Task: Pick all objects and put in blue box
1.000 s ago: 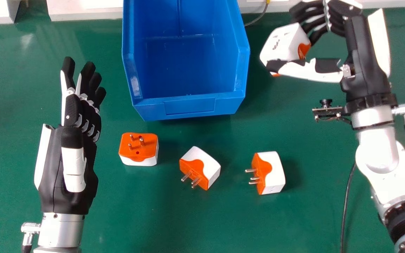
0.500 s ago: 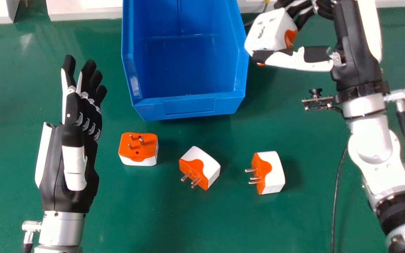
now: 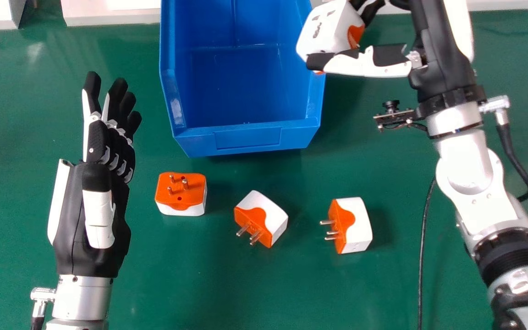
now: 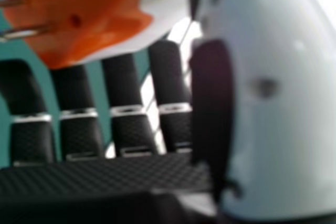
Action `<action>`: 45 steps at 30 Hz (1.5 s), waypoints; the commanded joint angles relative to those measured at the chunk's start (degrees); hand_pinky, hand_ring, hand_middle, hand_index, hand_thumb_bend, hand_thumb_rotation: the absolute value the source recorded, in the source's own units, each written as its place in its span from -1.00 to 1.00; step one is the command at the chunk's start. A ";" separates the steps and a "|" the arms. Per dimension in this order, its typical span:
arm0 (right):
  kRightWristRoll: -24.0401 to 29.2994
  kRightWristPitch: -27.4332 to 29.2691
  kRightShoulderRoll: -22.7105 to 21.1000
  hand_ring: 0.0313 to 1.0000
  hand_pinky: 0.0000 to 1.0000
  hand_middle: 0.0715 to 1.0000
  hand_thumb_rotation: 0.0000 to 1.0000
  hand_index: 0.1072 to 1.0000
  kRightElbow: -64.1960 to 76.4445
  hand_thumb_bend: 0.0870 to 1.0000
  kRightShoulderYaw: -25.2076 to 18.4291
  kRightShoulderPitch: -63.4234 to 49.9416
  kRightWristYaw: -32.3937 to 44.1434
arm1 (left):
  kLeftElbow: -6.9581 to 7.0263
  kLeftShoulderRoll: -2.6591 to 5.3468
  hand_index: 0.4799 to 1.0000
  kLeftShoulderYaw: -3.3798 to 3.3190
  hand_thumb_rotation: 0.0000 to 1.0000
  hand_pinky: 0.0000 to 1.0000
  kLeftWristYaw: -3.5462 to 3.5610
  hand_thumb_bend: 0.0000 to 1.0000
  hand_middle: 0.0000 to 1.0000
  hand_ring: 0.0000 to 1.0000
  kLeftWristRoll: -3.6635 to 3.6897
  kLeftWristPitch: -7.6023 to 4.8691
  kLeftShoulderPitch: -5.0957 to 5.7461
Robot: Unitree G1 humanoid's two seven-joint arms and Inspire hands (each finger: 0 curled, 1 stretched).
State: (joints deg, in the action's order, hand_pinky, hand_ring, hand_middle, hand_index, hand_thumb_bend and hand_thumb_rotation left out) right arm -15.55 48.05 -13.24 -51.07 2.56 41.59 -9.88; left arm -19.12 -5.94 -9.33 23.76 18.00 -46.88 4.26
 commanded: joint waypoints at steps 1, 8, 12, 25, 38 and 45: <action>0.96 0.33 0.43 -0.28 -0.34 -0.09 -1.00 -0.03 0.05 -0.07 -0.14 3.57 0.43 | 0.23 0.20 1.00 0.16 1.00 1.00 0.26 0.86 1.00 1.00 -0.20 -1.06 -0.48; -1.14 -1.44 1.72 -0.28 -0.35 -0.09 -1.00 -0.03 -3.69 -0.07 1.06 7.63 -0.11 | -0.09 0.32 1.00 0.26 1.00 0.99 0.32 0.86 1.00 1.00 -0.30 -1.25 -0.76; -3.02 -2.48 2.47 -0.28 -0.35 -0.09 -1.00 -0.03 -5.84 -0.07 2.32 10.04 -1.43 | -0.07 0.42 1.00 0.35 1.00 0.99 0.31 0.86 1.00 1.00 -0.35 -1.14 -0.84; -5.75 -3.39 5.29 -0.27 -0.35 -0.09 -1.00 -0.04 -12.93 -0.06 5.52 16.74 -3.36 | -0.31 0.59 1.00 0.54 1.00 0.98 0.62 0.86 1.00 0.99 0.09 -0.85 -1.27; -10.16 -4.72 6.24 -0.27 -0.32 -0.08 -1.00 -0.06 -17.21 -0.06 8.91 20.89 -6.79 | -0.89 0.55 1.00 0.55 1.00 0.97 1.48 0.85 1.00 0.99 0.53 -0.89 -1.43; -10.78 -6.35 6.52 -0.26 -0.28 -0.09 -1.00 -0.08 -18.54 -0.06 9.49 22.82 -7.44 | -1.82 0.49 1.00 0.53 1.00 0.97 1.84 0.84 1.00 0.99 0.61 -1.13 -1.95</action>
State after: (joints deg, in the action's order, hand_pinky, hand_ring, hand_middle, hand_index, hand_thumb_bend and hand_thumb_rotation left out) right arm -26.99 41.55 -6.84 -70.07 12.19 61.01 -16.20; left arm -21.29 -5.47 -8.70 25.23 18.15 -46.89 2.97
